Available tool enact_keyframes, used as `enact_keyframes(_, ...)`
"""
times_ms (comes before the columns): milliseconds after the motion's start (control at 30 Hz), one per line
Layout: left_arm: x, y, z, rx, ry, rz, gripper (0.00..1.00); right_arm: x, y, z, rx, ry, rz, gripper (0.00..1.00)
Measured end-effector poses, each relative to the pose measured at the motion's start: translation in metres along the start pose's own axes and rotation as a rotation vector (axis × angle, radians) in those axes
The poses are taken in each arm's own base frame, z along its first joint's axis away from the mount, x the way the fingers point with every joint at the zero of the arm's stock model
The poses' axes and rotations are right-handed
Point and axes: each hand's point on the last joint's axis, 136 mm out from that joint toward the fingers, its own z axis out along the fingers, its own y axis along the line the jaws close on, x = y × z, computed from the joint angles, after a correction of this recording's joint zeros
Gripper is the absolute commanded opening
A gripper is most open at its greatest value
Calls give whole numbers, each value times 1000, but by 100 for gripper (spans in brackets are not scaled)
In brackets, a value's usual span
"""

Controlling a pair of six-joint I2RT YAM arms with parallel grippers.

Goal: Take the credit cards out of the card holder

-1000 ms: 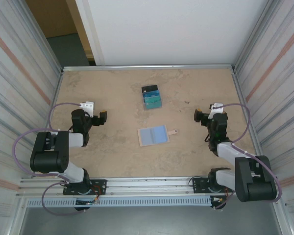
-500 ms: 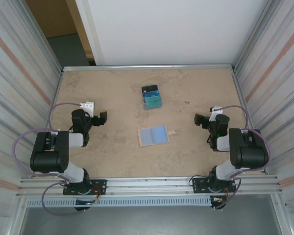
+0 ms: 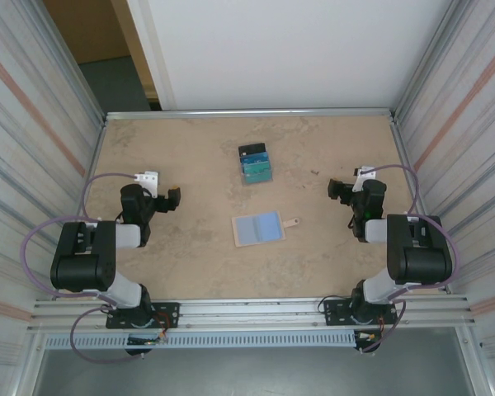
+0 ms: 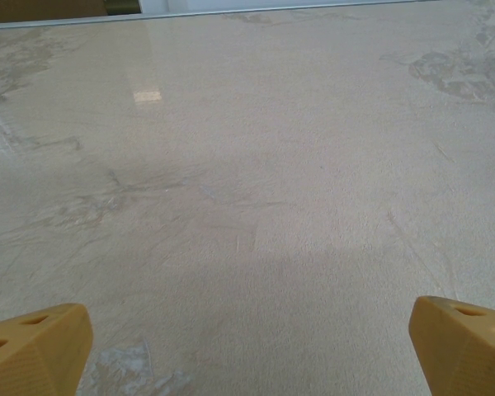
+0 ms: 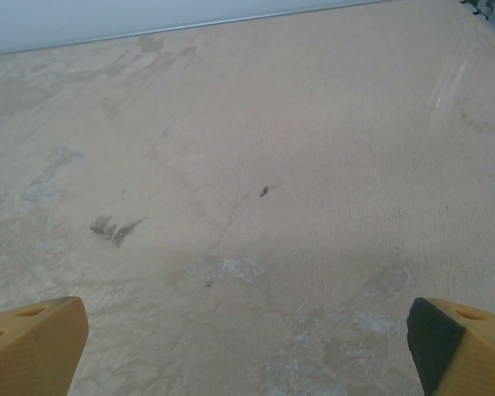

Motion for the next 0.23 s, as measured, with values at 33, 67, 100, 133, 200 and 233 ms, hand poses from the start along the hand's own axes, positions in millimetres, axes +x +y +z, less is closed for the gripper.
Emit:
enact_keyframes(33,0,0,0,0,0,0,99,0,0,0,0,1,0,99)
enact_keyframes(67,0,0,0,0,0,0,99,1,-1,0,3,2,0,99)
enact_keyframes(100,0,0,0,0,0,0,99,1,-1,0,5,3,0,99)
enact_keyframes(133,0,0,0,0,0,0,99,1,-1,0,8,3,0,99)
enact_keyframes(200,0,0,0,0,0,0,99,1,-2,0,11,3,0,99)
enact_keyframes(233,0,0,0,0,0,0,99,1,-2,0,11,4,0,99)
